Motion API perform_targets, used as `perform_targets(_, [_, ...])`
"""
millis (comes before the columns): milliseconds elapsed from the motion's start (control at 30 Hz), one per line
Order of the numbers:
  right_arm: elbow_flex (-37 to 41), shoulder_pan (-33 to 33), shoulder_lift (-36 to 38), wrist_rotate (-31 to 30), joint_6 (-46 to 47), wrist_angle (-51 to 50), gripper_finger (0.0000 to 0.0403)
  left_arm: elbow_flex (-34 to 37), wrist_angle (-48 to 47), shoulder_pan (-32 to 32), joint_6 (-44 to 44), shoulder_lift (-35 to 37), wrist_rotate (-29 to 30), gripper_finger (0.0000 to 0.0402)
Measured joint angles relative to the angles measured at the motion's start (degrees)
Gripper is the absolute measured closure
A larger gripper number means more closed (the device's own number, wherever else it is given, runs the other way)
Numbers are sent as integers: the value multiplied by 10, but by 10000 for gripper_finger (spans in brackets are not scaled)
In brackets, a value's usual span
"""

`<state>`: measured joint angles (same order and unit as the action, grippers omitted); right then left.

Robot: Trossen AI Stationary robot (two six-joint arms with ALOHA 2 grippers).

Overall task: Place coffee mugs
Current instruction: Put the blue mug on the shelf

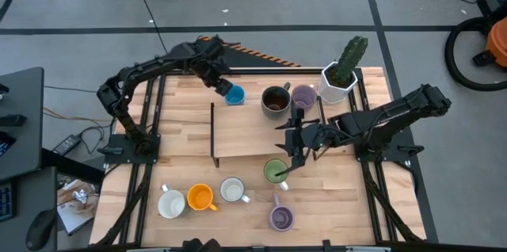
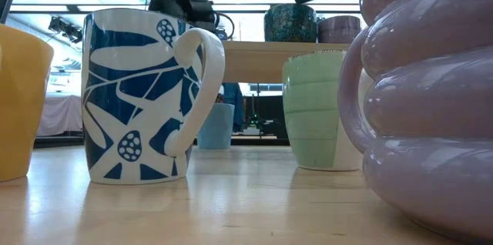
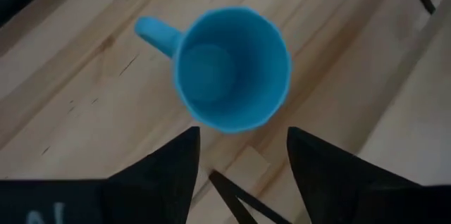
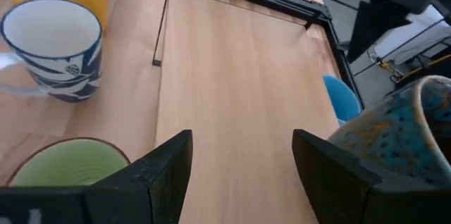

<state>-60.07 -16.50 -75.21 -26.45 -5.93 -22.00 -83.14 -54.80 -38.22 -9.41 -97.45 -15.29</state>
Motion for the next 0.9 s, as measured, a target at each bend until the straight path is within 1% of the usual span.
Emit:
perform_targets(133, [0,-13,9,-45,-3,-23,153,-9,-8,10,0,0,0,178])
perform_targets(200, [0,-19,20,-55,-2,-38,153,-9,-10,16,1,0,0,180])
perform_targets(467, [8,-32,64,-54,0,-50,154,-9,-17,27,7,0,0,181])
perform_targets(633, [58,-32,89,-54,12,-13,154,-9,-17,27,-5,0,0,182])
perform_targets(700, [79,-32,99,-50,13,12,154,-9,-16,29,-18,0,14,182])
perform_targets(800, [93,-32,110,-44,13,32,154,-9,-16,32,-30,-4,56,182])
perform_targets(900, [93,-35,121,-41,6,26,154,-9,-15,32,-28,-4,64,182])
